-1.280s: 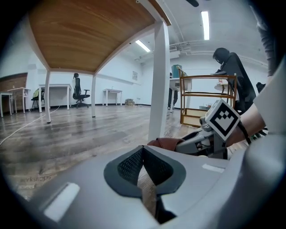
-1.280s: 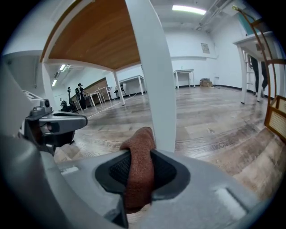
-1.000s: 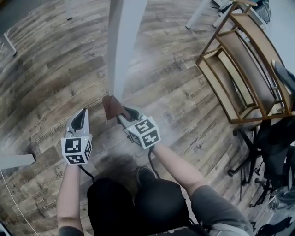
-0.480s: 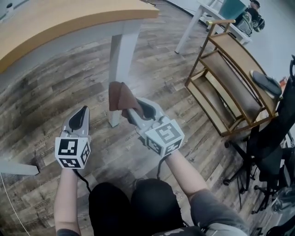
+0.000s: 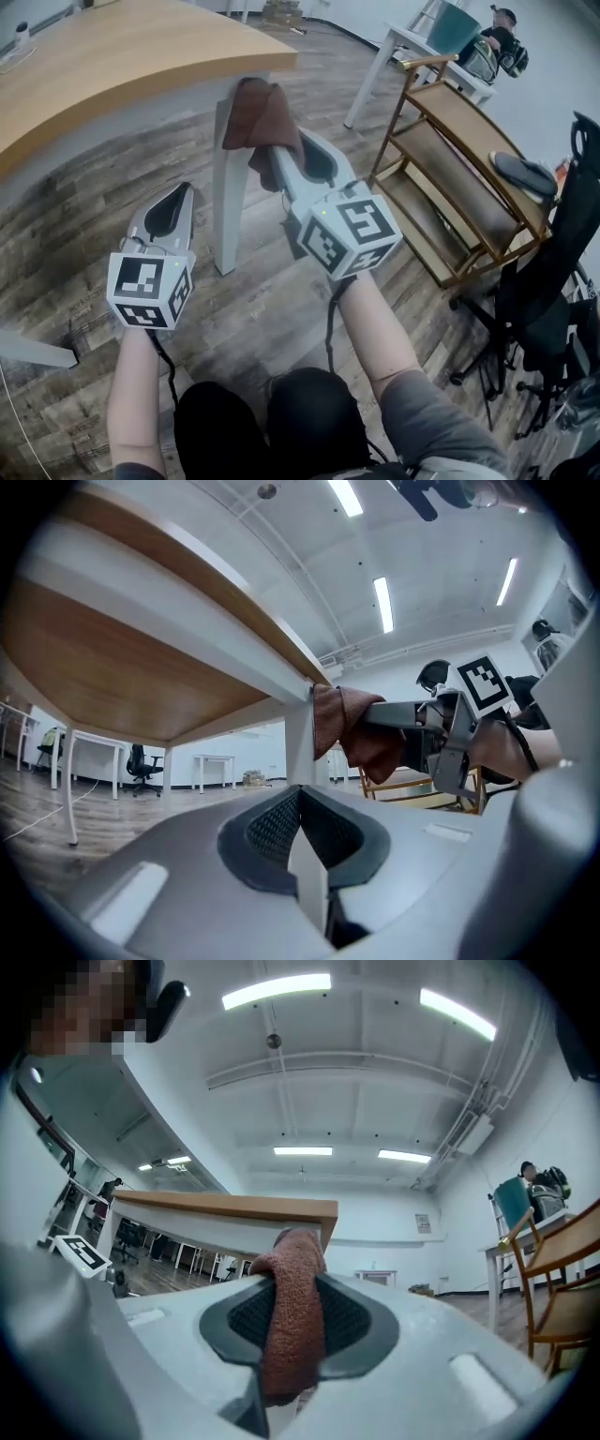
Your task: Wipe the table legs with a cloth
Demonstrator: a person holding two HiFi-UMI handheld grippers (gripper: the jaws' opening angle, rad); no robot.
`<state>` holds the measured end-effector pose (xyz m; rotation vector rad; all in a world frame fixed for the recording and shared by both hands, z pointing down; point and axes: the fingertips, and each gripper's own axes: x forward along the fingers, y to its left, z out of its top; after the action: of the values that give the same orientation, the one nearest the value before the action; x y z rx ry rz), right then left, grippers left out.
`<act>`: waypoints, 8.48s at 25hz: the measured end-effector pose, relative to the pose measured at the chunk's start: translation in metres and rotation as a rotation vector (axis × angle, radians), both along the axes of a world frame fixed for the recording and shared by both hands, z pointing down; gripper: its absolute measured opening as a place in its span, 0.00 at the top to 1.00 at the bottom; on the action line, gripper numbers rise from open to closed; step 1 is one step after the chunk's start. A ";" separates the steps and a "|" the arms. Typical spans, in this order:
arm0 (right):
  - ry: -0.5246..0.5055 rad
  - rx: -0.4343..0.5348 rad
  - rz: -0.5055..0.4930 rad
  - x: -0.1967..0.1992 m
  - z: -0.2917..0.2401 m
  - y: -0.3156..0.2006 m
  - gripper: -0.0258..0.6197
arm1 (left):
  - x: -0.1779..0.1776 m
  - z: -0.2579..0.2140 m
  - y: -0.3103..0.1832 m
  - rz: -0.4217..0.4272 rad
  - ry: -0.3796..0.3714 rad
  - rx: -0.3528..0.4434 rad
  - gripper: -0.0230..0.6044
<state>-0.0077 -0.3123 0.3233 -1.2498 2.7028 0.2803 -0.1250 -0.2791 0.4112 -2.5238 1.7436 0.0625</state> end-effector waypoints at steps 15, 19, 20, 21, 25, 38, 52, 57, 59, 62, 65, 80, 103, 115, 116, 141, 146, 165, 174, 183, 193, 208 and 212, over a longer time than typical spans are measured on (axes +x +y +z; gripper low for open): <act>0.152 -0.321 -0.022 0.000 0.222 -0.006 0.82 | 0.014 0.169 0.015 0.023 -0.038 -0.158 0.93; 0.170 -0.412 -0.018 0.001 0.285 -0.007 0.82 | 0.013 0.218 0.021 0.014 -0.058 -0.175 0.93; 0.183 -0.430 -0.014 0.000 0.301 -0.008 0.82 | 0.012 0.230 0.023 0.014 -0.051 -0.189 0.93; 0.199 -0.451 -0.009 0.000 0.318 -0.007 0.82 | 0.011 0.243 0.025 0.015 -0.046 -0.207 0.93; 0.284 -0.543 0.012 0.004 0.384 -0.003 0.82 | 0.012 0.291 0.038 0.013 -0.048 -0.278 0.93; 0.487 -0.783 0.047 -0.002 0.518 0.003 0.82 | 0.009 0.345 0.049 0.019 -0.048 -0.382 0.93; 0.381 -0.594 0.123 0.043 0.397 -0.020 0.82 | 0.012 0.254 0.011 0.043 0.002 -0.302 0.93; 0.404 -0.310 0.082 0.033 0.263 -0.043 0.82 | 0.002 0.171 -0.020 0.010 -0.017 -0.192 0.93; 0.432 -0.199 0.071 0.028 0.212 -0.047 0.82 | 0.002 0.144 -0.024 0.009 -0.018 -0.166 0.93; 0.443 -0.090 0.080 0.023 0.149 -0.058 0.82 | 0.001 0.104 -0.029 0.017 -0.021 -0.133 0.93; 0.438 -0.018 0.084 0.019 0.095 -0.067 0.82 | 0.004 0.065 -0.028 0.034 -0.026 -0.093 0.93; 0.486 0.040 0.069 0.003 0.081 -0.057 0.82 | 0.009 0.078 -0.022 0.044 0.006 -0.110 0.93; 0.675 -0.418 -0.093 0.004 0.456 -0.050 0.82 | 0.010 0.324 -0.004 0.003 0.032 -0.445 0.93; 0.740 -0.495 -0.117 0.006 0.498 -0.063 0.82 | 0.017 0.333 -0.006 0.008 0.025 -0.465 0.93; 0.751 -0.475 -0.117 0.009 0.492 -0.065 0.82 | 0.018 0.326 -0.008 0.015 0.020 -0.453 0.93; 0.761 0.754 0.003 -0.048 0.052 -0.120 0.83 | 0.017 0.045 -0.057 0.017 -0.054 0.008 0.93; 0.735 0.779 0.016 -0.053 0.044 -0.116 0.83 | 0.017 0.061 -0.053 0.007 -0.029 -0.015 0.93; 1.044 0.506 -0.249 -0.066 0.333 -0.115 0.83 | 0.030 0.239 -0.016 0.028 -0.066 -0.275 0.93; 1.161 0.327 -0.284 -0.062 0.447 -0.112 0.82 | 0.009 0.305 -0.005 -0.025 -0.025 -0.391 0.93; 1.239 0.189 -0.189 -0.057 0.481 -0.112 0.83 | 0.008 0.325 0.001 -0.017 -0.004 -0.439 0.93; 1.138 -0.029 0.049 0.011 0.418 -0.110 0.83 | 0.031 0.258 0.012 0.039 -0.051 -0.348 0.93; 0.816 -0.298 0.071 0.097 0.271 0.015 0.83 | 0.107 0.117 0.075 0.037 -0.046 -0.442 0.93; 0.802 -0.355 0.110 0.126 0.225 0.048 0.82 | 0.107 0.083 0.103 -0.008 -0.005 -0.510 0.93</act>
<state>0.1184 -0.2648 0.5487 -1.6642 3.4757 0.3959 -0.0183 -0.1758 0.4945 -2.8376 1.9725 -0.4445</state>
